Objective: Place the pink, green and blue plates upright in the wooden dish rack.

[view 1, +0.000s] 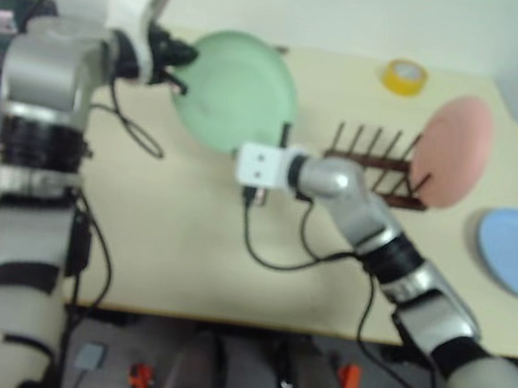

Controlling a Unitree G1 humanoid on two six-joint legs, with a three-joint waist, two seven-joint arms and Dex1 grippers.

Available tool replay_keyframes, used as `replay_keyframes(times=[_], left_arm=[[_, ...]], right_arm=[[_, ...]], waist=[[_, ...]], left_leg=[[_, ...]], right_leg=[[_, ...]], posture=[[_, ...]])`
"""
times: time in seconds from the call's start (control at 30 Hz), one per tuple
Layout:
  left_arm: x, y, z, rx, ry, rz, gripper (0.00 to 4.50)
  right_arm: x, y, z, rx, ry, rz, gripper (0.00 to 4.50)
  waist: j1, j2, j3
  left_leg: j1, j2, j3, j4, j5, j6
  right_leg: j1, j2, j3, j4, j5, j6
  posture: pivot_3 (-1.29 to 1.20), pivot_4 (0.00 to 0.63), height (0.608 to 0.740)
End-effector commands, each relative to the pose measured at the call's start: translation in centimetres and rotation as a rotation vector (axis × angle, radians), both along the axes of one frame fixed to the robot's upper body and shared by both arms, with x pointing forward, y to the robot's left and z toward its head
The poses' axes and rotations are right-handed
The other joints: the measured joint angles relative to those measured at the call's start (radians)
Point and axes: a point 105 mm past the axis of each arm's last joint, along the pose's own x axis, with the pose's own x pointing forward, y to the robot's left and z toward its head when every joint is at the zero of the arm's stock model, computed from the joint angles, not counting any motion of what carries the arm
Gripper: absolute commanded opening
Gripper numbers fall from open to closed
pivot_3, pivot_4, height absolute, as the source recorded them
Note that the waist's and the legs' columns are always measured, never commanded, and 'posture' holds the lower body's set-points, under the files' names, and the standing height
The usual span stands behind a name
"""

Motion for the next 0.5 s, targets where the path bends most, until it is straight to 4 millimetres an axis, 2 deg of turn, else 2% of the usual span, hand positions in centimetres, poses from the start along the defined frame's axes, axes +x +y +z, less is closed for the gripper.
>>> replay_keyframes(times=[0.03, 0.27, 0.37, 0.5], left_arm=[[-0.4, -0.3, 2.1, 0.006, -0.067, -0.032, 1.04], [-1.3, -0.1, 3.5, -0.042, -0.093, -0.087, 3.61], [-2.3, 0.5, 4.8, -0.059, -0.144, -0.121, 3.61], [-4.8, 1.9, 8.2, -0.107, -0.296, -0.215, 3.61]], right_arm=[[0.2, -0.3, 2.7, 0.070, -0.066, -0.009, 0.00], [0.0, -0.2, 3.3, 0.110, -0.059, -0.001, 0.00], [-0.2, -0.3, 4.0, 0.146, -0.053, 0.005, 0.00], [-0.4, -0.9, 5.5, 0.214, -0.031, 0.004, 0.00]], waist=[[0.000, 0.000, 0.000], [-0.001, 0.000, 0.000], [-0.002, 0.000, 0.000], [-0.005, 0.000, 0.000]], left_leg=[[0.000, 0.000, 0.000, 0.000, 0.000, 0.000], [0.000, 0.000, 0.000, 0.000, 0.000, 0.000], [0.000, 0.000, 0.000, 0.000, 0.000, 0.000], [-0.001, 0.001, 0.000, -0.001, 0.000, 0.000]], right_leg=[[0.000, 0.000, 0.000, 0.000, 0.000, 0.000], [0.000, 0.000, 0.000, 0.000, 0.000, 0.000], [0.000, 0.000, 0.000, 0.000, 0.000, -0.001], [-0.001, 0.000, 0.000, 0.000, -0.001, -0.001]], posture=[[0.00, 0.150, 0.740], [0.00, 0.150, 0.740], [0.00, 0.150, 0.740], [0.00, 0.150, 0.740]])
